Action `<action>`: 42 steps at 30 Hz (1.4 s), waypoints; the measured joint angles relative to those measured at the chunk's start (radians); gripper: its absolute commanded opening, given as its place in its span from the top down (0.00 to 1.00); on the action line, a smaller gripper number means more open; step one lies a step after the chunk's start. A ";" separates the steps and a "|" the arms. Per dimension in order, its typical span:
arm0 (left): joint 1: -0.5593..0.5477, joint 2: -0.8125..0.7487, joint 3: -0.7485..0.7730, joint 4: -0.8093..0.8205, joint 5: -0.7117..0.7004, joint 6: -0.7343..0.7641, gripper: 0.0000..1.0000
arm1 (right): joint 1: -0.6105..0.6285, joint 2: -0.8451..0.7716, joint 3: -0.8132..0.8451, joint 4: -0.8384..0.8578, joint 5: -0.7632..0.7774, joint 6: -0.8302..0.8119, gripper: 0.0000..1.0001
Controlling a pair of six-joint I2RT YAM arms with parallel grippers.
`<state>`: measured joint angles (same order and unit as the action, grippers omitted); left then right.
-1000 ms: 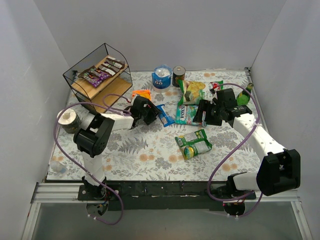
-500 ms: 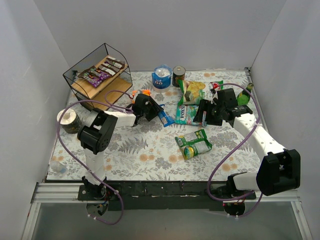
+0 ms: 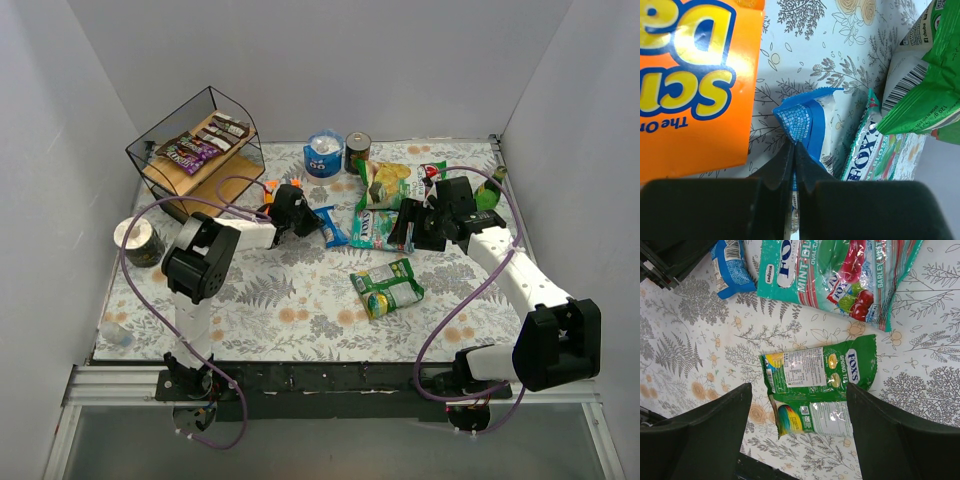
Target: Place and organize the candy bags onto the shelf
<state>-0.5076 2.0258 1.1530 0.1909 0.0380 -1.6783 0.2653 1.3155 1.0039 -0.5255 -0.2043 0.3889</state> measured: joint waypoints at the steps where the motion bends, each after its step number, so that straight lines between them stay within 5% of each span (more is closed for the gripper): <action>1: 0.000 0.001 0.002 -0.004 0.000 0.004 1.00 | -0.002 0.000 0.000 0.000 0.000 0.000 0.17; 13: -0.003 -0.030 0.026 -0.092 -0.025 0.105 1.00 | -0.004 0.000 0.000 0.000 0.000 0.000 0.17; 22: 0.020 -0.203 0.040 -0.278 -0.029 0.210 1.00 | -0.010 0.000 0.000 0.001 -0.001 0.000 0.17; 33: 0.195 -0.496 0.108 -0.422 0.015 0.232 1.00 | -0.010 0.000 0.000 0.001 -0.007 0.004 0.13; 42: 0.395 -0.549 0.326 -0.620 0.056 0.262 1.00 | -0.010 0.006 0.000 0.001 -0.008 0.005 0.11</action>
<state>-0.1123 1.4773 1.4788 -0.4286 0.0940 -1.4162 0.2554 1.3216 1.0039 -0.5243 -0.2119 0.3943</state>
